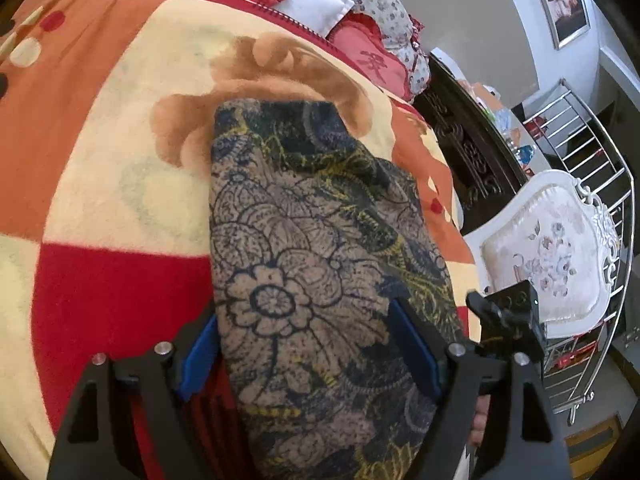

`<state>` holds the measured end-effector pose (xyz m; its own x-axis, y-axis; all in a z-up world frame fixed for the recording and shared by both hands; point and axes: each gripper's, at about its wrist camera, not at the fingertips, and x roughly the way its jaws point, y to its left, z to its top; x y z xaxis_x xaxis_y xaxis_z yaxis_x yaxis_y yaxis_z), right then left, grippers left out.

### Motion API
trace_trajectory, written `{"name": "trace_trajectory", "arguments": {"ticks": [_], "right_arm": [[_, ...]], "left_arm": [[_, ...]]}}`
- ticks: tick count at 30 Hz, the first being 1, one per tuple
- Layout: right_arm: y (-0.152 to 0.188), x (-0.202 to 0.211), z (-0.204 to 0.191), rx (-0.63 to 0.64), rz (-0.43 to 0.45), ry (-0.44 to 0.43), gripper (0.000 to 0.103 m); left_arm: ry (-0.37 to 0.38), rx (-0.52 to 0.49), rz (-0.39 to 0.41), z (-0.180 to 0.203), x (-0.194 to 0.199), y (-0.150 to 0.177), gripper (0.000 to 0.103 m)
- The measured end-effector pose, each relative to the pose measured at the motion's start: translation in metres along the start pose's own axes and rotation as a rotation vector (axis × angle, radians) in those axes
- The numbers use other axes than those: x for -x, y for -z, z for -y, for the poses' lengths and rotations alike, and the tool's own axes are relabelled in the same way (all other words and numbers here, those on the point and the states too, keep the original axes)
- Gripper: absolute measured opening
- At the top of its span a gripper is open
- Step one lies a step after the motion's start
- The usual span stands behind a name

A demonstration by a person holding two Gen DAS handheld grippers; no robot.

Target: Fold small clothes

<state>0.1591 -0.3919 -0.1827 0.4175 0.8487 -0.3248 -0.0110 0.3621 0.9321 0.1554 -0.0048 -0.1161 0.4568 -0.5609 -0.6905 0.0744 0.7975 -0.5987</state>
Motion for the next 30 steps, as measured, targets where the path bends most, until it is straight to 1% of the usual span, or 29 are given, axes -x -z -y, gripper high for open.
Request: {"name": "trace_trajectory", "arguments": {"ticks": [1, 2, 3, 4, 5, 6, 7, 8, 9, 10, 12, 13, 14, 19, 26, 30], "right_arm": [[0.0, -0.002, -0.001, 0.022, -0.011, 0.013, 0.059], [0.0, -0.004, -0.001, 0.036, -0.015, 0.042, 0.056], [-0.002, -0.006, 0.001, 0.027, -0.01, 0.063, 0.052], [-0.003, -0.008, 0.001, 0.01, -0.003, 0.075, 0.049], [-0.004, -0.01, -0.003, 0.018, -0.003, 0.068, 0.049], [-0.003, -0.011, -0.01, 0.062, -0.01, 0.061, 0.049], [-0.001, -0.015, -0.02, 0.138, -0.009, 0.095, 0.048], [0.0, -0.019, -0.027, 0.195, -0.008, 0.156, 0.041], [0.0, -0.023, -0.026, 0.205, -0.016, 0.198, 0.038], [0.0, -0.027, -0.022, 0.188, -0.027, 0.223, 0.037], [0.0, -0.031, -0.022, 0.17, -0.021, 0.226, 0.037], [-0.002, -0.033, -0.025, 0.18, -0.022, 0.235, 0.037], [-0.002, -0.036, -0.027, 0.183, -0.026, 0.245, 0.038], [-0.007, -0.048, -0.032, 0.183, -0.033, 0.254, 0.039], [0.0, -0.053, -0.037, 0.238, -0.053, 0.308, 0.039], [0.0, -0.06, -0.043, 0.257, -0.06, 0.319, 0.04]], "left_arm": [[-0.008, 0.005, 0.003, -0.001, 0.001, 0.0, 0.071], [-0.029, 0.013, 0.006, -0.003, 0.001, -0.001, 0.053], [-0.044, 0.023, 0.005, -0.005, -0.002, -0.004, 0.046], [-0.039, 0.042, 0.005, -0.009, -0.004, -0.007, 0.04], [-0.035, 0.055, 0.006, -0.012, -0.004, -0.007, 0.037], [-0.039, 0.054, 0.006, -0.012, -0.004, -0.007, 0.037], [-0.045, 0.045, 0.007, -0.012, -0.004, -0.006, 0.037], [-0.064, 0.022, 0.009, -0.008, -0.005, -0.006, 0.037], [-0.079, 0.011, 0.01, -0.005, -0.005, -0.005, 0.037], [-0.095, 0.001, 0.012, -0.003, -0.005, -0.004, 0.039], [-0.135, -0.022, 0.02, 0.004, -0.007, -0.002, 0.041], [-0.151, -0.03, 0.024, 0.006, -0.008, 0.0, 0.046], [-0.161, -0.037, 0.027, 0.009, -0.01, 0.002, 0.049], [-0.201, -0.088, 0.033, 0.02, -0.015, 0.005, 0.058], [-0.24, -0.133, 0.054, 0.028, -0.021, 0.01, 0.059], [-0.254, -0.152, 0.068, 0.029, -0.023, 0.013, 0.059]]}}
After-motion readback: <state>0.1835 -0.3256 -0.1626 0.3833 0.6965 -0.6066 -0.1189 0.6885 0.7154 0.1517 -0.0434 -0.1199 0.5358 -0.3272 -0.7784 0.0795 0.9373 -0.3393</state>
